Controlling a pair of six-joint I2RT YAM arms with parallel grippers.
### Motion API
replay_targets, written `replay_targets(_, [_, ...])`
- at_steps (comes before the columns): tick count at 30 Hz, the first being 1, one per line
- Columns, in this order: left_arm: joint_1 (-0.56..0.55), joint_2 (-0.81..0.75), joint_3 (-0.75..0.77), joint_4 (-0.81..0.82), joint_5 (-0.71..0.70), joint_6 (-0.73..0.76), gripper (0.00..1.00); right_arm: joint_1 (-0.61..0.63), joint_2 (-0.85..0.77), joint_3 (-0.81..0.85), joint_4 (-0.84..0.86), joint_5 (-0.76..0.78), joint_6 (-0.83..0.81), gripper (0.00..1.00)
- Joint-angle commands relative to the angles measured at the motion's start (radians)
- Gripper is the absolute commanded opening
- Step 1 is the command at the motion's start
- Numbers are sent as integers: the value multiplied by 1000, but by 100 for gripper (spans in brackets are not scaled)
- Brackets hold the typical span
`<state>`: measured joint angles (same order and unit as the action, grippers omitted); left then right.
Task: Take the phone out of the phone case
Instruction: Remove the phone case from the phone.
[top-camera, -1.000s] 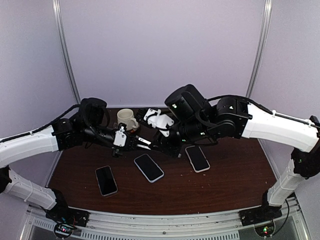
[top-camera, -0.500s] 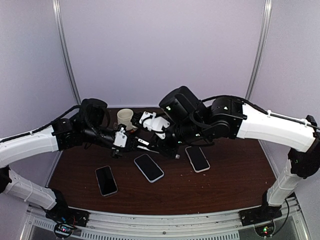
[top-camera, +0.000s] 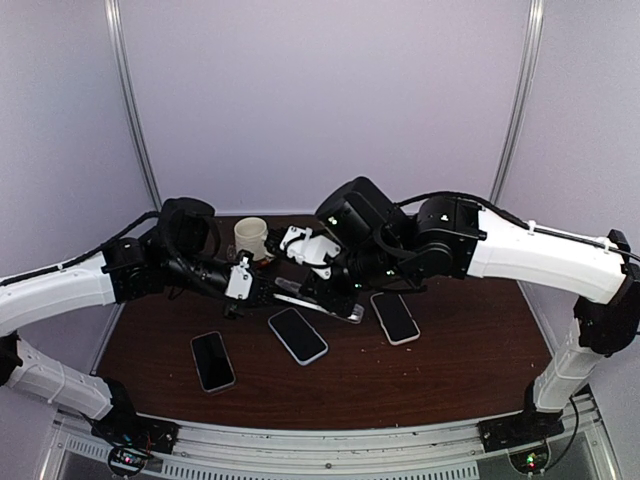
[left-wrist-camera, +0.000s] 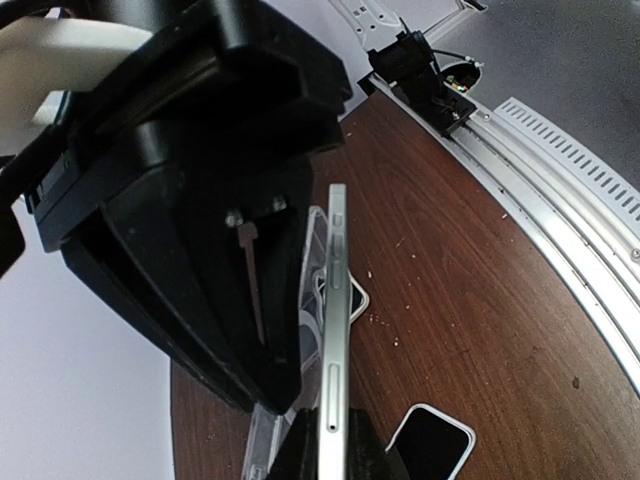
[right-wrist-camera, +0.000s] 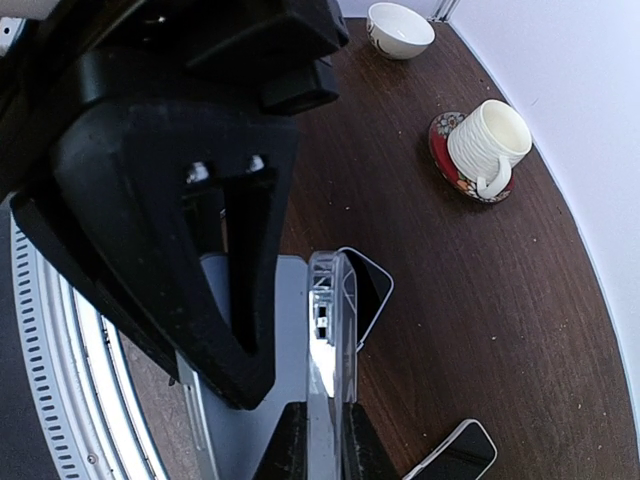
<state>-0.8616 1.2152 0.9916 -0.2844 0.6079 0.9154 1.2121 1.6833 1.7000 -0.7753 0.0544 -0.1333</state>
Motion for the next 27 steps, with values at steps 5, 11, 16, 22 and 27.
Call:
replay_targets(5, [-4, -36, 10, 107, 11, 8, 0, -2, 1, -15, 7, 41, 3, 9])
replay_targets(11, [-4, -37, 5, 93, -17, 25, 0, -31, -10, -46, 31, 47, 22, 8])
replay_targets(16, [-4, -35, 3, 72, -28, 39, 0, -133, -34, -106, 106, -16, 53, 8])
replay_targets(22, [-4, -18, 6, 56, -30, 46, 0, -325, -57, -181, 199, -120, 120, 7])
replay_targets(27, [-4, -4, 4, 57, -26, 38, 0, -526, -77, -277, 244, -187, 182, 8])
